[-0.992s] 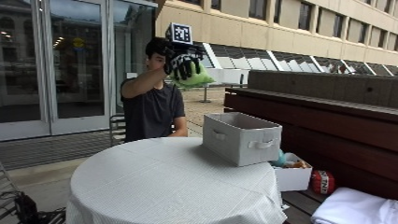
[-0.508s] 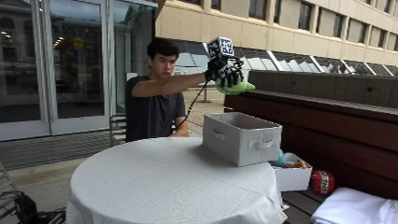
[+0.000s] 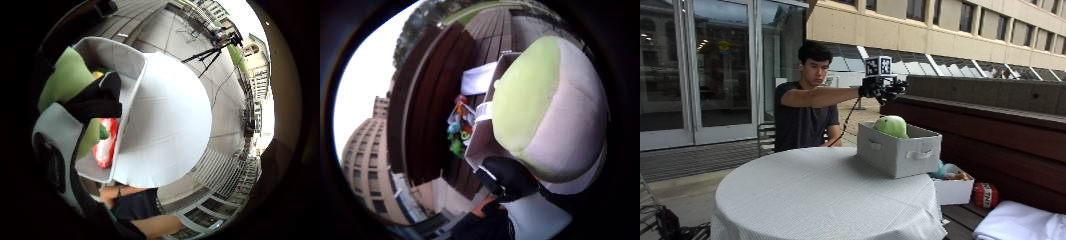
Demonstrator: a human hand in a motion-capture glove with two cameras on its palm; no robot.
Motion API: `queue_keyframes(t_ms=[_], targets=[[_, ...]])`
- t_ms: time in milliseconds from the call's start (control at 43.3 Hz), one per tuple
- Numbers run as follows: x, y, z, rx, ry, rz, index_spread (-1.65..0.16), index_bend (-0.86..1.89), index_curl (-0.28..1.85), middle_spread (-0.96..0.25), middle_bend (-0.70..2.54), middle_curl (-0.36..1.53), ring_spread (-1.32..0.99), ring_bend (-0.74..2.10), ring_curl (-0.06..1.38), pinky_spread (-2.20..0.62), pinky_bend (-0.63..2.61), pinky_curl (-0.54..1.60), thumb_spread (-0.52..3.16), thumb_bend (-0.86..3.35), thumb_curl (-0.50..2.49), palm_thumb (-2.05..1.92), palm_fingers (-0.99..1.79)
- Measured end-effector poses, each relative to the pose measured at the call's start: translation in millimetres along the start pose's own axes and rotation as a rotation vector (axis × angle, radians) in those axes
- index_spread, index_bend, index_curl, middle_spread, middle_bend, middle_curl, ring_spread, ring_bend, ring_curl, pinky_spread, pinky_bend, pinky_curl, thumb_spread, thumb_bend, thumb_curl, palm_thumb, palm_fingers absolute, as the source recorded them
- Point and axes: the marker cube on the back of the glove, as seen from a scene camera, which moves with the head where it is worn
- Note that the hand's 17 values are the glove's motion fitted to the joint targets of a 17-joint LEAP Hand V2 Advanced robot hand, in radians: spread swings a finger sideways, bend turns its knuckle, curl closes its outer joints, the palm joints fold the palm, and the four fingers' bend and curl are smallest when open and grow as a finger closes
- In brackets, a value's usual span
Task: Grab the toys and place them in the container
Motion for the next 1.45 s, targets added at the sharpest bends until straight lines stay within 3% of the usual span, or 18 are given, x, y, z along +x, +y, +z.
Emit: queue_keyframes(t_ms=[138, 254, 600, 900, 1015, 1154, 1269, 1408, 1454], targets=[[35, 6, -14, 0.068, 0.017, 0.020, -0.28, -0.02, 0.26, -0.07, 0.17, 0.60, -0.11, 0.80, 0.35, -0.16, 1.54, 0.52, 0.88, -0.09, 0.64, 0.04, -0.20], [63, 24, -27, 0.092, 0.037, 0.033, -0.27, 0.01, 0.21, -0.03, 0.19, 0.58, -0.06, 0.77, 0.32, -0.09, 1.52, 0.49, 0.92, -0.07, 0.57, -0.03, -0.20], [183, 96, -37, 0.137, 0.203, 0.162, -0.30, 0.19, 0.24, -0.07, 0.20, 0.53, -0.07, 0.54, 0.26, -0.03, 1.17, 0.37, 0.97, -0.09, 0.40, -0.10, -0.10], [288, 153, -29, 0.078, 0.200, 0.272, -0.27, 0.23, 0.32, -0.09, 0.20, 0.51, -0.17, 0.38, 0.23, -0.08, 0.85, 0.27, 1.08, -0.09, 0.28, -0.13, -0.09], [304, 179, -29, 0.006, 0.193, 0.431, -0.24, 0.21, 0.34, -0.09, 0.19, 0.49, -0.21, 0.33, 0.22, -0.11, 0.77, 0.26, 1.10, -0.09, 0.25, -0.13, -0.08], [332, 199, -22, 0.067, 0.194, 0.318, -0.22, 0.19, 0.35, -0.09, 0.18, 0.48, -0.23, 0.29, 0.23, -0.13, 0.71, 0.25, 1.11, -0.09, 0.21, -0.14, -0.07], [348, 204, -13, 0.097, 0.214, 0.350, -0.21, 0.18, 0.36, -0.09, 0.18, 0.46, -0.25, 0.28, 0.23, -0.14, 0.67, 0.25, 1.11, -0.09, 0.19, -0.13, -0.06], [345, 222, -14, -0.011, 0.181, 0.442, -0.21, 0.17, 0.37, -0.09, 0.18, 0.45, -0.26, 0.26, 0.24, -0.14, 0.62, 0.25, 1.11, -0.09, 0.17, -0.14, -0.06], [352, 219, -12, 0.034, 0.194, 0.411, -0.21, 0.17, 0.37, -0.09, 0.18, 0.45, -0.26, 0.25, 0.24, -0.14, 0.60, 0.26, 1.11, -0.09, 0.16, -0.13, -0.06]])
